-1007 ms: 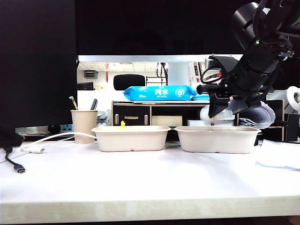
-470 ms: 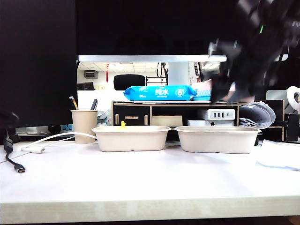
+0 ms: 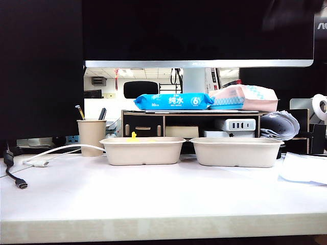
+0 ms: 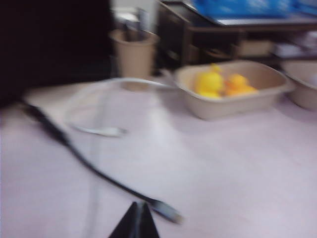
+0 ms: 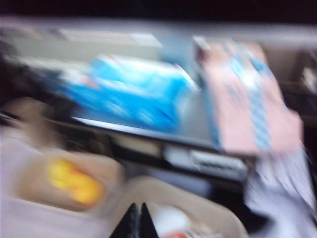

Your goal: Put the dolls with similar colors into the same paper box, while dolls with different colors go into separate paper boxes.

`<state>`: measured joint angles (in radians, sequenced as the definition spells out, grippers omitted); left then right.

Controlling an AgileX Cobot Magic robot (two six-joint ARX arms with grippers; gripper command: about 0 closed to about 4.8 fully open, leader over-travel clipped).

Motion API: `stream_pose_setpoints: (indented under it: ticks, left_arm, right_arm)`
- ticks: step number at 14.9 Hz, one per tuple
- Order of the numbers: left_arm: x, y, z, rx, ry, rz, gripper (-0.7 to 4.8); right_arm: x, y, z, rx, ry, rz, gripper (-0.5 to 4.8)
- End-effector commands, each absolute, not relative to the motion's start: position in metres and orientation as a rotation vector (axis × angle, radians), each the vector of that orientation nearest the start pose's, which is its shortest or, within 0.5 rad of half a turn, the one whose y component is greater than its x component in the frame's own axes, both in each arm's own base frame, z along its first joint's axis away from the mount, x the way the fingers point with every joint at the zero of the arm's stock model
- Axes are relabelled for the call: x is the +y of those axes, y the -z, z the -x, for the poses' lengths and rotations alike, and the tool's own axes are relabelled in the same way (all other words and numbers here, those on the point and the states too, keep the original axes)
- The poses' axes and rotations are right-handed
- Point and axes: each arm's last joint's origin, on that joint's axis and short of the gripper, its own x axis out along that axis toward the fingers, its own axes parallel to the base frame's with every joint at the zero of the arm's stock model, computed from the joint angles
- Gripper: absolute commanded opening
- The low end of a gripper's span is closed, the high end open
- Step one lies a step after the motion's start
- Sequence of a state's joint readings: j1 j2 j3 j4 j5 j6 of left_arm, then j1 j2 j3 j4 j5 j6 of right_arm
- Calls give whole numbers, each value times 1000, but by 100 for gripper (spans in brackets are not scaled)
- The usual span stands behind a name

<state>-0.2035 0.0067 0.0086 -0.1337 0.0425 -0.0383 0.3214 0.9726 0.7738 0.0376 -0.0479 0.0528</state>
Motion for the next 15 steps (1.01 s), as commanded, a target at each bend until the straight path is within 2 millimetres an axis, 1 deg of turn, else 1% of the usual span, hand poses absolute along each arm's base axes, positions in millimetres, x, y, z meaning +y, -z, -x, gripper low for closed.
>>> stream_pose_setpoints:
  ticks: [1,2,3,5,9,15]
  left_arm:
    - [-11,-154,-96,122,140,31,-5]
    - [-7,-154,-96,122,101,34,-5]
    - [-5,-154,-96,121,79,35,-5]
    - [-4,-154,-97,121,73,35,-5]
    - [-4,-154,-97,122,74,35,-5]
    - [-4,-154,-97,121,74,35,-5]
  right_arm:
    - [61,-328,-172,81,-452,-48,-8]
    - [55,-328,-154,67,-443,-49,-8]
    - [50,-327,-141,54,-415,-48,-7]
    - [43,-320,-122,4,-398,-44,-6]
    - [40,-319,-111,15,-405,-44,-5]
    - [39,-319,-110,10,-405,-45,-5]
